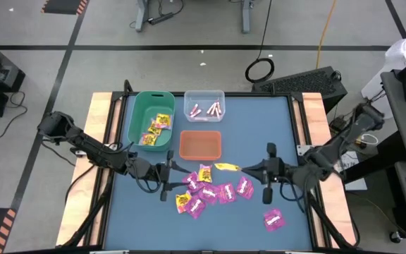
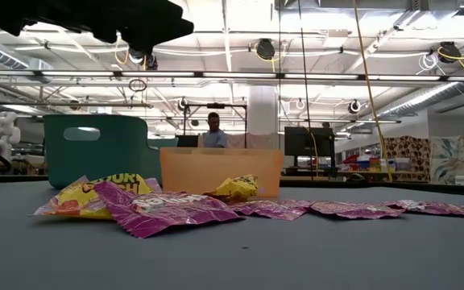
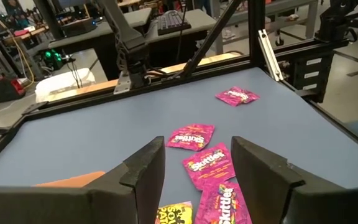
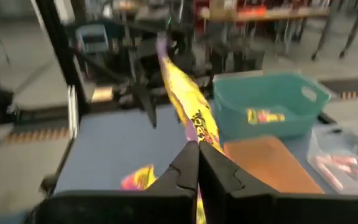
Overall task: Sort candy
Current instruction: Put the yellow candy into the green bin
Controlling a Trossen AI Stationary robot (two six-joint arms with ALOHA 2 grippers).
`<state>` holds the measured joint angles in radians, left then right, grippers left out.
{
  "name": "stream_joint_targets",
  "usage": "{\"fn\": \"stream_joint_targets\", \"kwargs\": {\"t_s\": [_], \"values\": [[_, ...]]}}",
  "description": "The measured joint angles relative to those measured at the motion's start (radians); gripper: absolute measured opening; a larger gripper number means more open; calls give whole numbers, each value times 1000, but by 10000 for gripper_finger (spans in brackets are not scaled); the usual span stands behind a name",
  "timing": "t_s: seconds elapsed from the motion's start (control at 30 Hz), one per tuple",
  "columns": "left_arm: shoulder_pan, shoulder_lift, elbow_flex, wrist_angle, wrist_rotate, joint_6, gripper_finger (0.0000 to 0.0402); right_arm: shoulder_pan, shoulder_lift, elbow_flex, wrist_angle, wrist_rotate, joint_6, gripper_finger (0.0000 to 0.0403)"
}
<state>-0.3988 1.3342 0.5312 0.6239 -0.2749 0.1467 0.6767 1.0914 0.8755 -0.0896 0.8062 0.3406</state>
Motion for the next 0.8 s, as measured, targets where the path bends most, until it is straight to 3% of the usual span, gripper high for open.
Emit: {"fn": "stream_joint_targets", "kwargs": {"t_s": [0.2, 0.33, 0.6, 0.8], "values": [[0, 0, 0, 13, -2, 26, 189, -106, -24, -260, 545, -130, -167, 0], [0, 0, 0, 18, -2, 26, 190, -185, -24, -352, 750, -170, -178, 0], [0, 0, 0, 17, -2, 26, 189, -293, -24, -384, 819, -362, -146, 0], [0, 0, 0, 17, -14, 26, 189, -296, -24, -384, 813, -395, -143, 0]]}}
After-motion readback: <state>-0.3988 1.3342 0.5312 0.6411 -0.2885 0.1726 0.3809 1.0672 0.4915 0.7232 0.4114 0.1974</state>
